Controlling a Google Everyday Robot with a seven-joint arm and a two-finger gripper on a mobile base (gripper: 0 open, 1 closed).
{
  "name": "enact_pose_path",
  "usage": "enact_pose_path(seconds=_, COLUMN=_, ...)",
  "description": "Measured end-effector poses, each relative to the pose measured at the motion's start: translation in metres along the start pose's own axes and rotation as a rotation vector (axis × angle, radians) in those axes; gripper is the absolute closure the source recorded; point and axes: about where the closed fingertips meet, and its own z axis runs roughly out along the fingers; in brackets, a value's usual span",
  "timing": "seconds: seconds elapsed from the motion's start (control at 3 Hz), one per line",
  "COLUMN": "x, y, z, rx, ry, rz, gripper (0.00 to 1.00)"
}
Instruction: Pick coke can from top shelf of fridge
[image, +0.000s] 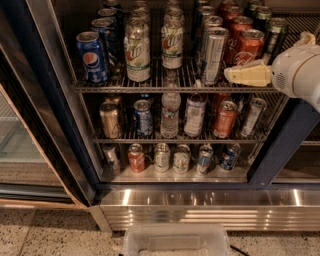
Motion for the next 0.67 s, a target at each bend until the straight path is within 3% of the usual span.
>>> enact_pose_path(seconds=0.33, x=-0.0003, y=-0.0001, z=-0.0001, rx=0.001, ry=-0.001, rz=0.000, gripper=0.10)
enact_pose_path(seconds=0.67, x=-0.0005, y=-0.0001, z=-0.0002, rx=0.001, ry=-0.001, rz=0.000, gripper=0.30)
